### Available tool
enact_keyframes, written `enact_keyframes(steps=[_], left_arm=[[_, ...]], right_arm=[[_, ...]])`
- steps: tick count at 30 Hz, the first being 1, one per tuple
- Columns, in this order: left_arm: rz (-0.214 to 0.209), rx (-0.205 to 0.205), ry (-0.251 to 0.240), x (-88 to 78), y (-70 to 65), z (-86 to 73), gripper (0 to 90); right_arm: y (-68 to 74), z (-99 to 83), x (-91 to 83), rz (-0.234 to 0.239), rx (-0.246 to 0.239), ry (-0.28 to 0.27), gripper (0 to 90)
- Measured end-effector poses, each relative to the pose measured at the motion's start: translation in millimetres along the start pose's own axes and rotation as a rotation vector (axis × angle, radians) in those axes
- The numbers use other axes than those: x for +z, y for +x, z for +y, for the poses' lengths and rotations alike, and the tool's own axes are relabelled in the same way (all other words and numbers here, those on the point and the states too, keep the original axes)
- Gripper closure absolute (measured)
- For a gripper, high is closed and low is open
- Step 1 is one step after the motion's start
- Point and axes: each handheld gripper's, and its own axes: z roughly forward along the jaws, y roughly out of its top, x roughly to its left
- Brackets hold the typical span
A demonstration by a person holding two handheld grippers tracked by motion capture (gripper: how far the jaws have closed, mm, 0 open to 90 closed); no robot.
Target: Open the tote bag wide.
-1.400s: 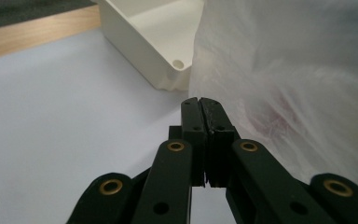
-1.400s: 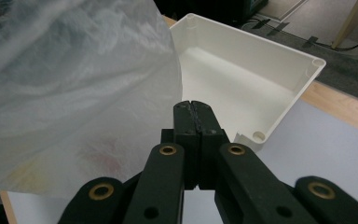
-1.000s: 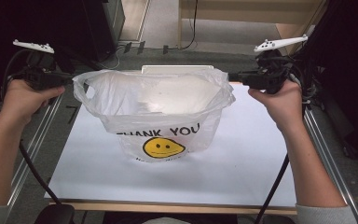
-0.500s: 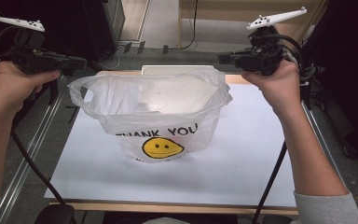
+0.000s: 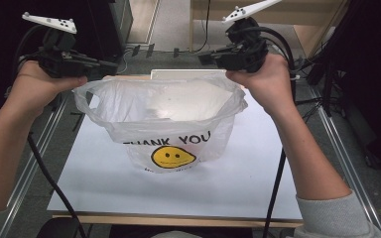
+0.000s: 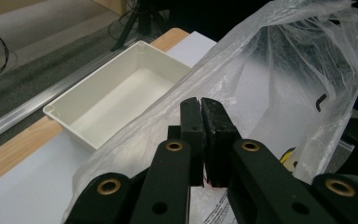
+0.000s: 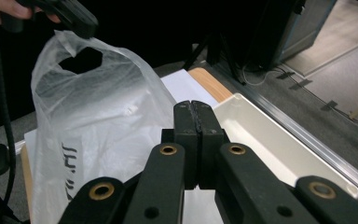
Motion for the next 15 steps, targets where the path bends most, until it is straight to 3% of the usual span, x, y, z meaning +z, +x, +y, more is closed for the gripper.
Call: enact_keyframes(steps=[4,8,15], left_arm=[[-0.007,0.006,0.023,12.7,-6.0,6.6,89.1],[-0.017,0.018,0.038,24.8,-10.3,10.3,89.0],[-0.052,0.022,0.043,45.3,-13.6,2.3,88.9]], right_arm=[[12.1,7.2,10.5,0.027,-0.030,-0.007,90.0],[23.3,8.9,25.2,0.040,-0.062,0.025,90.0],[25.4,-0.5,44.0,0.059,-0.053,0.075,90.0]])
